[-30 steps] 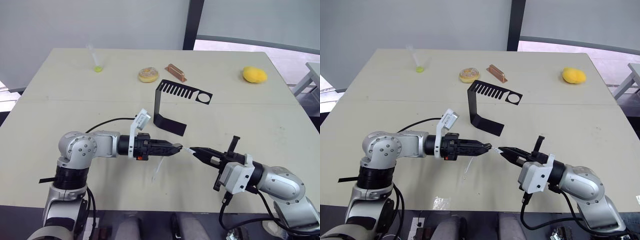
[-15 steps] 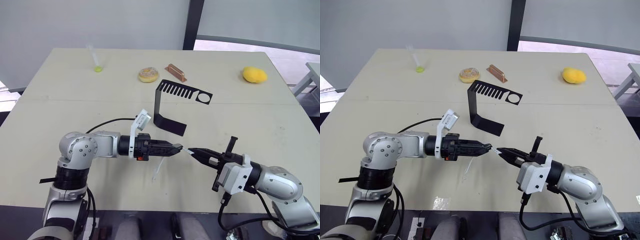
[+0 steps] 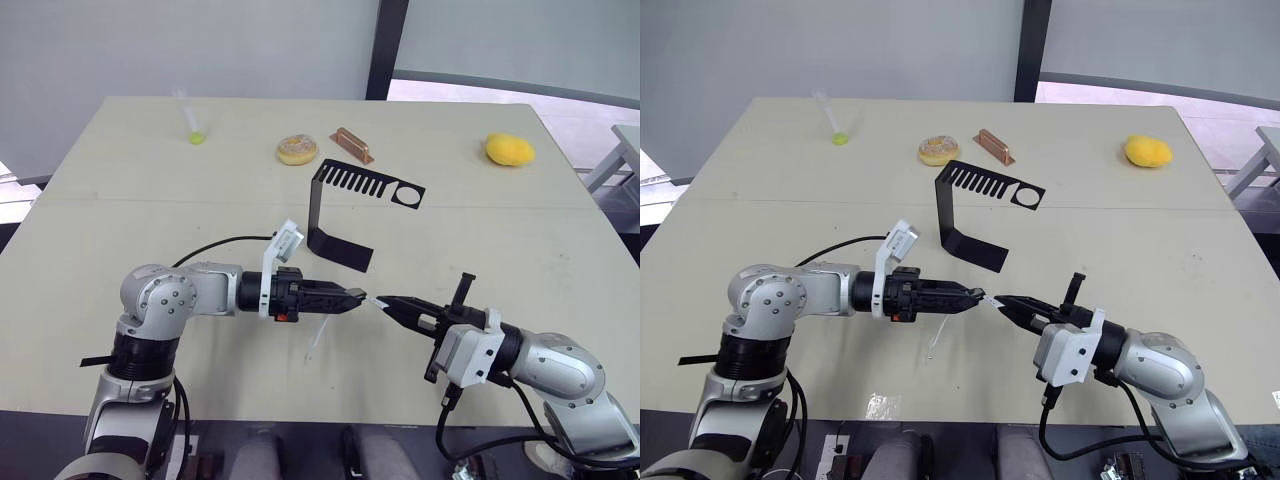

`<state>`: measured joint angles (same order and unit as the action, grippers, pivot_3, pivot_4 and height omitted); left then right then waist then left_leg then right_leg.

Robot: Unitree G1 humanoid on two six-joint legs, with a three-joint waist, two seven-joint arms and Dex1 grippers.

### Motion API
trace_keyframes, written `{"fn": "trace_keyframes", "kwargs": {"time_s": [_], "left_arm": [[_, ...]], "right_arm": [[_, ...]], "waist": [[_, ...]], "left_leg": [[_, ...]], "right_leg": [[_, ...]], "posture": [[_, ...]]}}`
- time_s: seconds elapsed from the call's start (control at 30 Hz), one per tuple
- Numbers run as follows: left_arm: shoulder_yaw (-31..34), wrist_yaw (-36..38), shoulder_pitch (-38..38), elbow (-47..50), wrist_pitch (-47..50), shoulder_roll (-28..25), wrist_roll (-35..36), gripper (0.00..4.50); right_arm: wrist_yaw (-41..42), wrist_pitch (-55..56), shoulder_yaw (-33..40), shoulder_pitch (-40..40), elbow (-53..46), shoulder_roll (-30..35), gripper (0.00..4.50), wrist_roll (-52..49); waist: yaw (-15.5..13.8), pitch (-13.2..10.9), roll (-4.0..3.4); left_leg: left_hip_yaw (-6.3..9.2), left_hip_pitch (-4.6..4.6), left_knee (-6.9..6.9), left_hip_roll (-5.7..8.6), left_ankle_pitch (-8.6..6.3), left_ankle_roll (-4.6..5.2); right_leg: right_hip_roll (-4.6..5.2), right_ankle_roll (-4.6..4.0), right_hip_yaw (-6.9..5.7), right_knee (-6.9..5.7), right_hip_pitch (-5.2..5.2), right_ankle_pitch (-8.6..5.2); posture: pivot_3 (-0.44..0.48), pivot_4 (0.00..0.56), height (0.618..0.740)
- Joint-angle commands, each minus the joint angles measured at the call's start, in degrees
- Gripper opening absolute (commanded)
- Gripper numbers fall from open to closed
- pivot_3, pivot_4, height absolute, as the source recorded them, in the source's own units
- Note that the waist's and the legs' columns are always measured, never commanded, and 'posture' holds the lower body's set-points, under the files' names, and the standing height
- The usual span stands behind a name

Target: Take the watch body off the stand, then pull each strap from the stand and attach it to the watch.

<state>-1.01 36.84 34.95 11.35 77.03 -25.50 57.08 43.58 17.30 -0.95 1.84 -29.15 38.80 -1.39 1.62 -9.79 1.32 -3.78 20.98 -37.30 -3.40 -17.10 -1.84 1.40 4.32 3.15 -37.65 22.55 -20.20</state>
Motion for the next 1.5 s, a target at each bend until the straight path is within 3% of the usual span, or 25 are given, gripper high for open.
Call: {"fn": "trace_keyframes", "kwargs": {"time_s": [0.03, 1.5], "left_arm": [[-1.03, 0.97, -0.13, 2.97, -0.73, -0.14, 0.11, 1.58], [-1.53, 0.23, 0.37, 3.48, 0.78, 0.86, 0.05, 1.58]], "right_arm": [[-0.19, 0.24, -0.24, -0.66, -1.38, 0.16, 0.0, -0.34], [-0.46, 1.04, -2.46, -2.28, 1.65, 0.34, 0.0, 1.67]], "waist": [[0.0, 0.0, 0.0], [-0.01, 0.0, 0.01]], "left_leg": [[0.0, 0.0, 0.0, 0.0, 0.0, 0.0], [0.0, 0.0, 0.0, -0.01, 0.0, 0.0]], "right_leg": [[0.0, 0.0, 0.0, 0.0, 0.0, 0.0], [0.0, 0.0, 0.0, 0.01, 0.0, 0.0]], "posture": [[0.0, 0.15, 0.74], [0.0, 0.15, 0.74]]}}
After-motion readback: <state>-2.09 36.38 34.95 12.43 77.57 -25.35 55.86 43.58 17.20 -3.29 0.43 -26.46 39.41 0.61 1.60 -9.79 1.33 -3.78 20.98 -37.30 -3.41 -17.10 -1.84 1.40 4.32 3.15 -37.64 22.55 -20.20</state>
